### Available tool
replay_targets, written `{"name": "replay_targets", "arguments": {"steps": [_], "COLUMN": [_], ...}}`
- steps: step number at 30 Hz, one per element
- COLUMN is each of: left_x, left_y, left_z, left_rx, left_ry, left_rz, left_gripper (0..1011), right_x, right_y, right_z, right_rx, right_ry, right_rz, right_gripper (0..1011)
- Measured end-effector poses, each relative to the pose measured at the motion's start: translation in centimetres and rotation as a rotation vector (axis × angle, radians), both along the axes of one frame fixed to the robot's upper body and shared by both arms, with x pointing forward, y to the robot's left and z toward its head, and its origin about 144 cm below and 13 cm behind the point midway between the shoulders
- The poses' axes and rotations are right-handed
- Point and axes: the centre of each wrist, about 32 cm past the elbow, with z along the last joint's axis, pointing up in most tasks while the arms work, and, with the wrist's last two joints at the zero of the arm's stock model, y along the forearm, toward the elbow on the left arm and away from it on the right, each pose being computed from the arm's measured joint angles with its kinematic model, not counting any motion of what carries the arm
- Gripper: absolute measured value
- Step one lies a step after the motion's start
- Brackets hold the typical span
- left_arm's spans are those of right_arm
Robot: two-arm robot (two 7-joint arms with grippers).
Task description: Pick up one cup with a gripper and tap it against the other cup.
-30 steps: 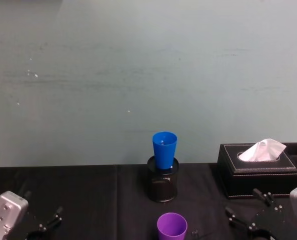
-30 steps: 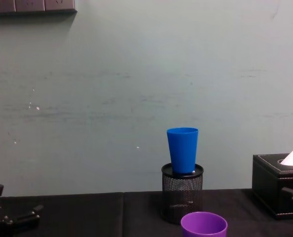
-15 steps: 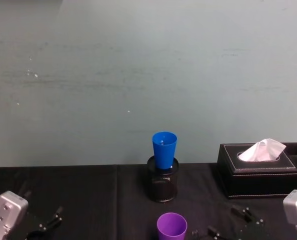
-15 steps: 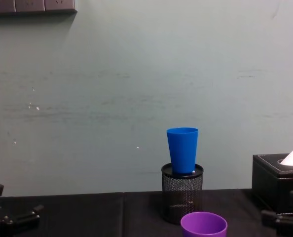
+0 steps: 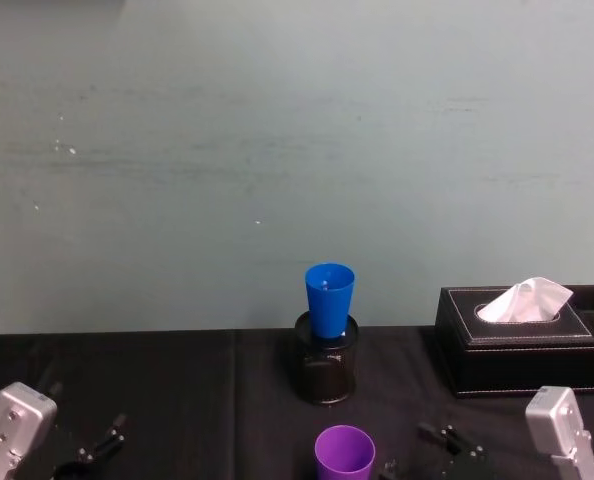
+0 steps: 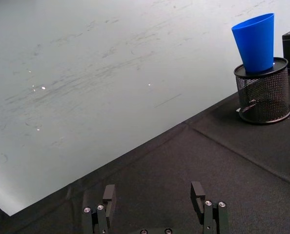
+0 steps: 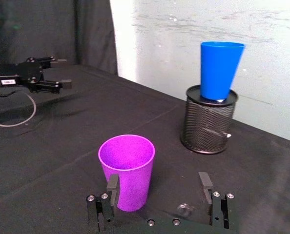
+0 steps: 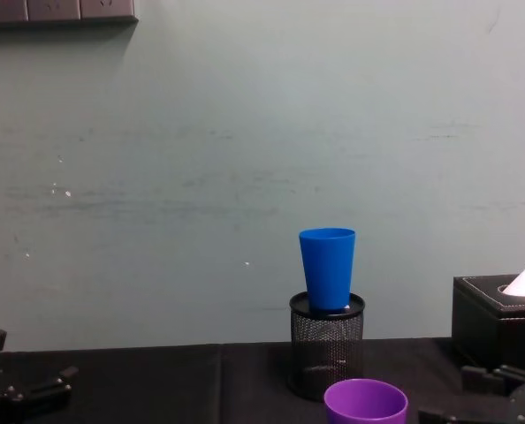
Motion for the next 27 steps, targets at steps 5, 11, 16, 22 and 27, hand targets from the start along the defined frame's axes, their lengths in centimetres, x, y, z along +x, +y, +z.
{"name": "replay_targets", "arguments": {"steps": [5, 11, 16, 22, 27], "left_x": [0.0, 0.0, 0.0, 0.0, 0.0], "left_y": [0.0, 0.0, 0.0, 0.0, 0.0], "left_z": [0.0, 0.0, 0.0, 0.0, 0.0], "left_rx": [0.0, 0.0, 0.0, 0.0, 0.0], "left_ry": [0.0, 0.0, 0.0, 0.0, 0.0], "left_rz": [0.0, 0.0, 0.0, 0.0, 0.0], "left_gripper": [1000, 1000, 1000, 1000, 1000], "right_x": [0.7, 1.4, 2.1, 2.9, 3.3], "right_y": [0.4, 0.7, 1.0, 1.7, 2.3], "right_z": [-0.7, -1.4, -1.9, -2.2, -2.2], "right_rx": [0.004, -0.002, -0.007, -0.006, -0.005], "right_ry": [0.005, 0.007, 0.002, -0.011, -0.022], "right_rz": [0.033, 0.064, 0.09, 0.116, 0.132], "right_gripper": [1003, 1003, 1002, 1003, 1003]}}
